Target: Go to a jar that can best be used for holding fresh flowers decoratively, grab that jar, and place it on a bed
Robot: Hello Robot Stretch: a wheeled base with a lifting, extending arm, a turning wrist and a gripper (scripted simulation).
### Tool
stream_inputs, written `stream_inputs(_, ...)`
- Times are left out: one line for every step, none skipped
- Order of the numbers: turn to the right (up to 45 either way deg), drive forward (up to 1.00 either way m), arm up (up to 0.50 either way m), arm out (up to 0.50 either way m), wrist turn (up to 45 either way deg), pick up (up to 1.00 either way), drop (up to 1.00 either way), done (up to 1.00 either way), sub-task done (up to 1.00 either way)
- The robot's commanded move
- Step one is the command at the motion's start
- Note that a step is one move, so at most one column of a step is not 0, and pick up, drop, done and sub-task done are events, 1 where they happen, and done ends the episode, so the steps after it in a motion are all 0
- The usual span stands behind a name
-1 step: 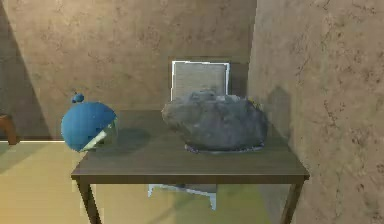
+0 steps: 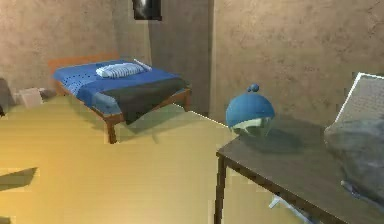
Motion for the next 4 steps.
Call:
stream_inputs(-33.0,0.0,0.0,0.0,0.0,0.0,0.0,0.0,0.0)
stream_inputs(0.0,0.35,0.0,0.0,0.0,0.0,0.0,0.0,0.0)
stream_inputs(-15.0,0.0,0.0,0.0,0.0,0.0,0.0,0.0,0.0)
stream_inputs(0.0,1.0,0.0,0.0,0.0,0.0,0.0,0.0,0.0)
